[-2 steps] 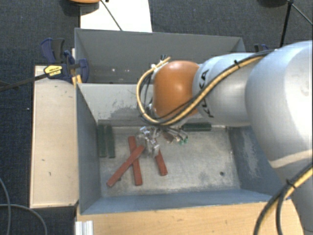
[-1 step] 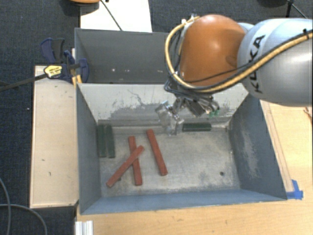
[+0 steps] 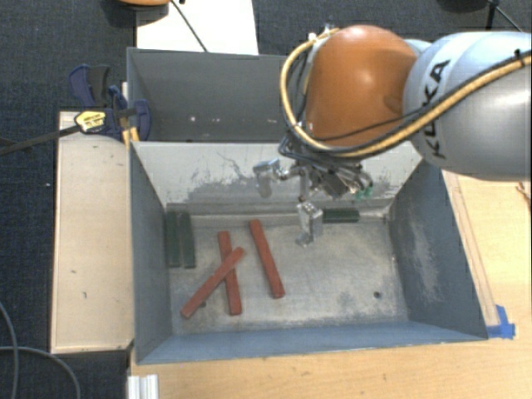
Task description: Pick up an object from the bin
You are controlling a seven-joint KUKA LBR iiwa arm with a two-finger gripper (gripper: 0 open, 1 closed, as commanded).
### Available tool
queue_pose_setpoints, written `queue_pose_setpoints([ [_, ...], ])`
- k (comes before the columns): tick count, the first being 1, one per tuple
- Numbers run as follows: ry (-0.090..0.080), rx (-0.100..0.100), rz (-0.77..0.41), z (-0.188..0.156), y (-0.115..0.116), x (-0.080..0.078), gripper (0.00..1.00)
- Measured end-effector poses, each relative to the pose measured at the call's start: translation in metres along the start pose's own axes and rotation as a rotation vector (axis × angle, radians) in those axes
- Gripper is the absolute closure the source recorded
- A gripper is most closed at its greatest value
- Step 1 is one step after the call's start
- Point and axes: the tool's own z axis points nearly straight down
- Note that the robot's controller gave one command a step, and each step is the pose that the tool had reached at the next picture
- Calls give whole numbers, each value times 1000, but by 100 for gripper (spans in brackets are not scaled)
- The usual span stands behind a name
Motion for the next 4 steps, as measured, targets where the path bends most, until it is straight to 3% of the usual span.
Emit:
queue_pose_setpoints([
  [1, 0, 0, 1, 0, 0, 0, 0],
  [2, -3, 2, -89, 42, 27, 15, 0],
  [3, -4, 1, -61, 114, 61, -16, 0],
  [4, 0, -1, -249, 159, 69, -44, 100],
])
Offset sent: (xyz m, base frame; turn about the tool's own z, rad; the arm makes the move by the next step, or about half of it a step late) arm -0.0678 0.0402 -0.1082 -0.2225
